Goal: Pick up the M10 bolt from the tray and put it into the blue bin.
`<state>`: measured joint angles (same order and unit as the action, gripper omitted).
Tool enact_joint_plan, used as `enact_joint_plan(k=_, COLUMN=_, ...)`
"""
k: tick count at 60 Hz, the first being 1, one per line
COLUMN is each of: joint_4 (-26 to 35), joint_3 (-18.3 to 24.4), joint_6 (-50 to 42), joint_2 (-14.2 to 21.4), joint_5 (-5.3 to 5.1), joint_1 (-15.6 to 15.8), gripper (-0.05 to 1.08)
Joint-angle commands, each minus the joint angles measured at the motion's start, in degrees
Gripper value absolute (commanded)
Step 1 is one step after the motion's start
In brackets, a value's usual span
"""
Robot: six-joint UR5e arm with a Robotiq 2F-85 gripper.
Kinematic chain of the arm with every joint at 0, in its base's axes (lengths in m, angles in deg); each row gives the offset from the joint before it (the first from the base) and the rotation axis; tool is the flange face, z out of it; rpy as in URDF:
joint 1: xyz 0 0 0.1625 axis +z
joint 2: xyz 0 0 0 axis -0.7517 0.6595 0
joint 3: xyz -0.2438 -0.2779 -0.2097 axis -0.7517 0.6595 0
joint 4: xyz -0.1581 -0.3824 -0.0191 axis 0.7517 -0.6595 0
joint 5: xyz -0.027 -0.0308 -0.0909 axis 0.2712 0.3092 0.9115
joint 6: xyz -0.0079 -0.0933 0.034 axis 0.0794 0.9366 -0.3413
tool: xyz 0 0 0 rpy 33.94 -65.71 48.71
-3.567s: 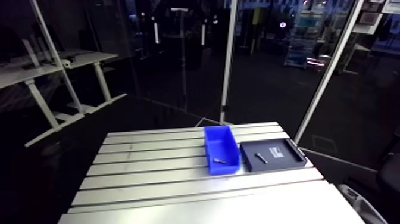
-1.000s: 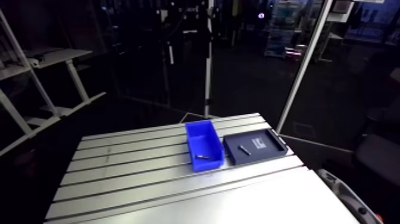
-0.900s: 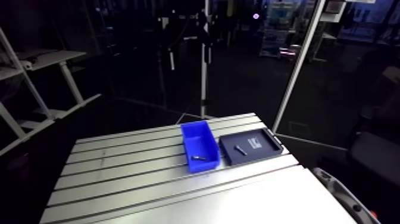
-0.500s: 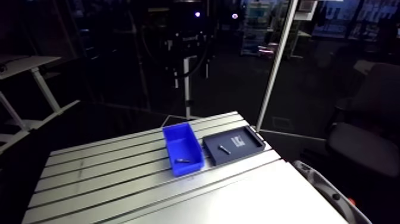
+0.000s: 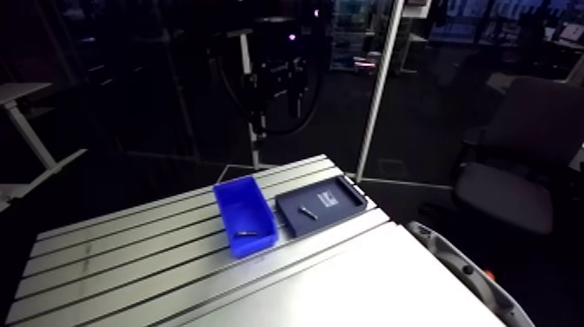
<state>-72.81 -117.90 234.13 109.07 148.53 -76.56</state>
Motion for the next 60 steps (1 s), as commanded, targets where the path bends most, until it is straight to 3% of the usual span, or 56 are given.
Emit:
enact_joint_plan(k=1, joint_4=-3.34, joint_3=-1.01, joint_6=2.07, joint_2=-1.82, joint_5=-0.03, joint_1=-2.35, gripper=0.01)
enact_joint_plan(k=33, joint_4=-6.14, joint_3=-1.99, joint_6=1.83, joint_2=-5.45, joint_5=0.06, joint_1=-3.48, gripper=0.02)
enact_joint_plan(k=60, joint_4=-11.74, joint_3=-5.75, joint_6=1.72, joint_2=-7.72, joint_5=0.41, joint_1=-3.73, gripper=0.03)
